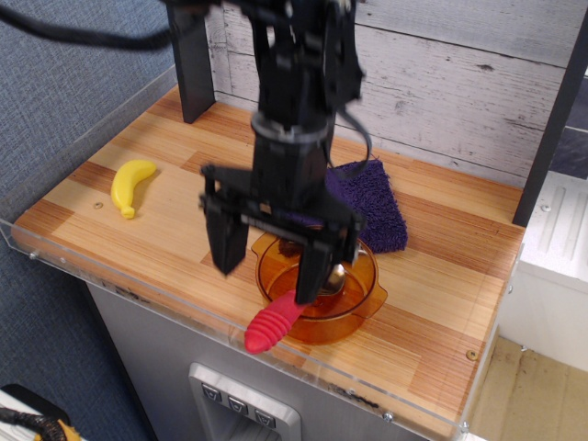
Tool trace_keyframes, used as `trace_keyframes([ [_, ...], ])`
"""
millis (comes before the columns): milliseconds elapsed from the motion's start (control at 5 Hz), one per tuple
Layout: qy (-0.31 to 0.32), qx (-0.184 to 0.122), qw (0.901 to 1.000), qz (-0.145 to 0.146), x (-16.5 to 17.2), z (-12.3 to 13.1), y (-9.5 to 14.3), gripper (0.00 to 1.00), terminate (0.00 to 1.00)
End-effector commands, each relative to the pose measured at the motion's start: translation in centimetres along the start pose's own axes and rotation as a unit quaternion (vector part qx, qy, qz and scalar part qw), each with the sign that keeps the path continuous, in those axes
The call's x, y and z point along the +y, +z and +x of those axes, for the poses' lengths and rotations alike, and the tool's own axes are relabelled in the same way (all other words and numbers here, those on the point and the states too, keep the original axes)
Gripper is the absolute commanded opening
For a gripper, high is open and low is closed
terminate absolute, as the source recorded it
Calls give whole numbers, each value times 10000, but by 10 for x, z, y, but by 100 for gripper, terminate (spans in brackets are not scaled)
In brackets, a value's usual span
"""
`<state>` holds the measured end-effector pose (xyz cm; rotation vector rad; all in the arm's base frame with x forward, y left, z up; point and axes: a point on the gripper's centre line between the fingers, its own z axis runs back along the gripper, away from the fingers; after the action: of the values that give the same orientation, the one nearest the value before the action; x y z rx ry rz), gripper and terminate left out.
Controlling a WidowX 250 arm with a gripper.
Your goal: Place the red spoon inside the orange pot
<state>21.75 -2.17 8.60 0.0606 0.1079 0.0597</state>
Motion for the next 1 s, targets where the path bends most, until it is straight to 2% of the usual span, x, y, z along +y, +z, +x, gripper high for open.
trace_keyframes([
  [0,-110,-1032,9938,390,35,23,34,100,0],
  [200,42,-1573,9866,433,44,41,44,100,0],
  [400,265,-1611,9862,287,56,63,46,100,0],
  [600,542,-1559,9856,371,79,76,49,100,0],
  [800,960,-1664,9811,213,111,98,52,100,0],
])
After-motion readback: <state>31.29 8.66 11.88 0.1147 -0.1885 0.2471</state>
